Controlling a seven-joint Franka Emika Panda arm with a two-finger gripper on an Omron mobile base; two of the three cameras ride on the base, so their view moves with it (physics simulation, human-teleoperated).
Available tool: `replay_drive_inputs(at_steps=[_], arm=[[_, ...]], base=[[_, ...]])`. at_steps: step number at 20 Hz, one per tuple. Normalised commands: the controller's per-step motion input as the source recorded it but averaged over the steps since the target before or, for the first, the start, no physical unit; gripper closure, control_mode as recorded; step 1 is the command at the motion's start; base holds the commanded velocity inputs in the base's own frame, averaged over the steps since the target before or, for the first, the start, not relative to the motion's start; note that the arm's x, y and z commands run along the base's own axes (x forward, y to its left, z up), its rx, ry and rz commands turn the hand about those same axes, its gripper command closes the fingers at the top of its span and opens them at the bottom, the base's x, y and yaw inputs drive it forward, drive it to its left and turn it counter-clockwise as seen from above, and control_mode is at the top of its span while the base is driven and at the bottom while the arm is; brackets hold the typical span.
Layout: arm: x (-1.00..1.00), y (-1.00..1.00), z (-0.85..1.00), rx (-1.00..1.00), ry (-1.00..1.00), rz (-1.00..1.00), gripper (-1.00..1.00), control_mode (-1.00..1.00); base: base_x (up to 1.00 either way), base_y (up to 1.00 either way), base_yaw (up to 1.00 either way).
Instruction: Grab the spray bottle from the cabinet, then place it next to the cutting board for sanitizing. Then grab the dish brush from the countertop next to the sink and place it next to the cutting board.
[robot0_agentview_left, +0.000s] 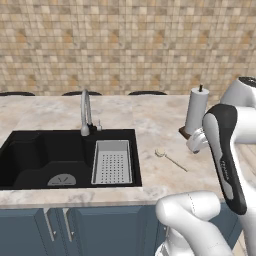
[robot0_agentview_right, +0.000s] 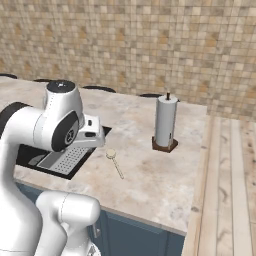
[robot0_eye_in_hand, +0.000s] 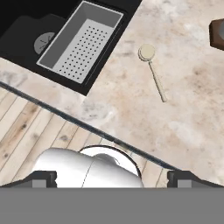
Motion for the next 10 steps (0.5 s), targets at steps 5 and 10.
replay_drive_inputs(at_steps=[5,10], arm=[[0.59,0.00,-0.54,0.00,-0.04,0.07,-1.00,-1.00],[0.47,-0.07,-0.56,-0.01,0.00,0.01,-1.00,-1.00]], base=[[0.00,0.00,0.00],[0.00,0.00,0.00]])
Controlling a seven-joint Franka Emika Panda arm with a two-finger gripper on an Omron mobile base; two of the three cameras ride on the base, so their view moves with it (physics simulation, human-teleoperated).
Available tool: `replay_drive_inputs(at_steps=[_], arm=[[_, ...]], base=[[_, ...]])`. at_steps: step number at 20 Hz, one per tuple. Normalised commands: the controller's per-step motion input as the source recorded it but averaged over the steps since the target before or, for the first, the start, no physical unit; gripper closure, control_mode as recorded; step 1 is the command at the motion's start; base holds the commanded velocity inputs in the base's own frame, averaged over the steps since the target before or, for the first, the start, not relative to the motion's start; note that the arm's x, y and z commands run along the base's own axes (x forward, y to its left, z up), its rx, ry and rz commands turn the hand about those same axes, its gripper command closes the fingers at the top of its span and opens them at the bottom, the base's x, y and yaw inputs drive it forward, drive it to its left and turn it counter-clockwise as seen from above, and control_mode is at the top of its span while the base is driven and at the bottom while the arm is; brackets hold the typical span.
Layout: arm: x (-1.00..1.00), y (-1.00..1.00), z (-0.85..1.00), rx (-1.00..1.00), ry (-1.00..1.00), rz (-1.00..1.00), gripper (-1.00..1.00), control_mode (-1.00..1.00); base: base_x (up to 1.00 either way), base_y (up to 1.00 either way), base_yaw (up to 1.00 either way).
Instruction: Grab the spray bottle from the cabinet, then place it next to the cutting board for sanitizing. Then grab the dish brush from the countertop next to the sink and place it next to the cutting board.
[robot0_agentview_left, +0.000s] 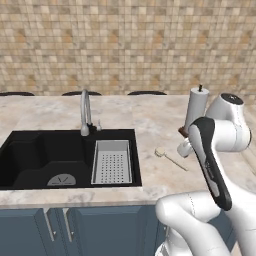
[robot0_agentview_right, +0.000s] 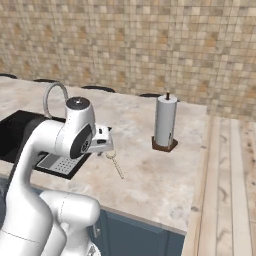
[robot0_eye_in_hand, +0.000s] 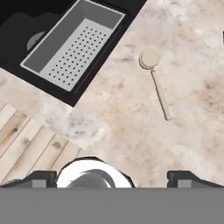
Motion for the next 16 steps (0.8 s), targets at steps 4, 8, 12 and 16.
replay_drive_inputs(at_steps=[4,8,12,16], arm=[[0.39,0.00,-0.45,-0.04,-0.01,0.00,-1.00,-1.00],[0.38,0.00,-0.27,-0.01,-0.02,0.00,-1.00,-1.00],[0.45,-0.08,-0.19,0.00,0.07,0.00,-1.00,-1.00],[0.47,-0.06,-0.26,0.00,0.05,0.00,-1.00,-1.00]], base=[[0.00,0.00,0.00],[0.00,0.00,0.00],[0.00,0.00,0.00],[0.00,0.00,0.00]])
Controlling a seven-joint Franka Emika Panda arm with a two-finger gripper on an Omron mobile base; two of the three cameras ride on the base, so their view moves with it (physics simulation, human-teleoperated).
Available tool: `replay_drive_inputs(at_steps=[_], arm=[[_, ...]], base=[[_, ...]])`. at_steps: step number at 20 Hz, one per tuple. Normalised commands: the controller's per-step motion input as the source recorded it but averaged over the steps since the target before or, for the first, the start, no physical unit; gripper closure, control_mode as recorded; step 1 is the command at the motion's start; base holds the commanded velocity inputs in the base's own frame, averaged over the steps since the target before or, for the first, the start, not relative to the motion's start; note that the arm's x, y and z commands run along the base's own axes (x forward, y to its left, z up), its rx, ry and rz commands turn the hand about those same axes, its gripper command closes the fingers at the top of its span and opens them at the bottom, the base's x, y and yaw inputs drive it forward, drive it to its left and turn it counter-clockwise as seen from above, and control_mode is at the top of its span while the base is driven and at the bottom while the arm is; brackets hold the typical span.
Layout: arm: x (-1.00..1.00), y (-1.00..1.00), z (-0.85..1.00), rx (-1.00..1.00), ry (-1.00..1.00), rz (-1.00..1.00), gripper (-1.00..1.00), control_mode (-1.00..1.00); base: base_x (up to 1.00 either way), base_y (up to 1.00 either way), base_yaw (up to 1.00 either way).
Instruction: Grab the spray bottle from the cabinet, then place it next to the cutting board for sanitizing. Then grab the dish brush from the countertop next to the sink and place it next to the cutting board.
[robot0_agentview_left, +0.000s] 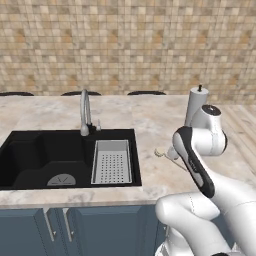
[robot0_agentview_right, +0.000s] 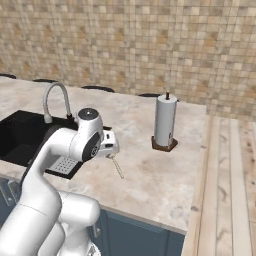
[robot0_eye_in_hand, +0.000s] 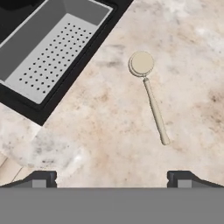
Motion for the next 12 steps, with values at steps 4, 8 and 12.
replay_drive_inputs(at_steps=[4,8,12], arm=[[0.42,0.00,-0.20,0.00,0.07,0.00,-1.00,-1.00],[0.37,-0.11,-0.19,0.00,0.03,0.00,-1.00,-1.00],[0.38,-0.17,-0.16,0.00,0.02,0.00,-1.00,-1.00]], base=[[0.00,0.00,0.00],[0.00,0.00,0.00],[0.00,0.00,0.00]])
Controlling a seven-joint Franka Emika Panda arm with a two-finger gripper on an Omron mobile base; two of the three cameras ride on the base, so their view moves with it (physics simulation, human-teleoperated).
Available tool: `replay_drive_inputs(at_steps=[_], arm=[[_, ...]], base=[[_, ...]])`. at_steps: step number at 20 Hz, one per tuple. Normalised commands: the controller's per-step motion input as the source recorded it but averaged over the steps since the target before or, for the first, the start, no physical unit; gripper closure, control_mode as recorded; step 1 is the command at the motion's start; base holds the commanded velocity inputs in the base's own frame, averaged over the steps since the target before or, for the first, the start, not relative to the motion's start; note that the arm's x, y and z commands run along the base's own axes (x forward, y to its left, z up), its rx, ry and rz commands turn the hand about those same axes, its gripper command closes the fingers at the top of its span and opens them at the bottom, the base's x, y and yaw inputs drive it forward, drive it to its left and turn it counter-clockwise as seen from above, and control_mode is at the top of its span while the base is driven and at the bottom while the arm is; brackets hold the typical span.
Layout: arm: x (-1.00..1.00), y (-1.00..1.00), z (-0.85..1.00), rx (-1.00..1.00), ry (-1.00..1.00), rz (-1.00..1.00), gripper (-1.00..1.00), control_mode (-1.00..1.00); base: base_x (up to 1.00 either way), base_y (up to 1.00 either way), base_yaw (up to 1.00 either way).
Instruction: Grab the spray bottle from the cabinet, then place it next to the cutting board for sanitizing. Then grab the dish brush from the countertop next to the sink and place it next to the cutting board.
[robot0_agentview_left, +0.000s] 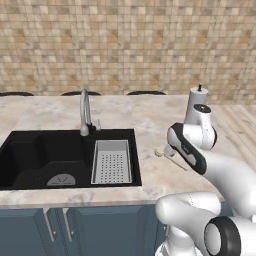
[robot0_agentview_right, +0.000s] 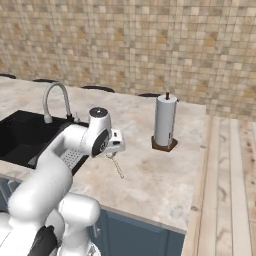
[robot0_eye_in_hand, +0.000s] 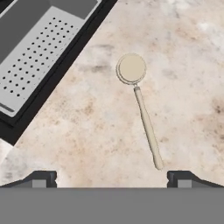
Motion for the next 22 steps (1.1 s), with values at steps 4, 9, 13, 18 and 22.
replay_drive_inputs(at_steps=[4,9,13,18,22], arm=[[0.23,-0.16,-0.20,0.00,0.00,0.00,-1.00,-1.00],[0.09,0.00,-0.26,0.00,0.00,0.00,-1.00,-1.00],[0.10,0.00,-0.30,0.00,0.00,0.00,-1.00,-1.00],[0.30,0.00,-0.30,0.00,0.00,0.01,-1.00,-1.00],[0.28,0.00,-0.27,0.00,0.00,0.02,-1.00,-1.00]], base=[[0.00,0.00,0.00],[0.00,0.00,0.00],[0.00,0.00,0.00],[0.00,0.00,0.00],[0.00,0.00,0.00]])
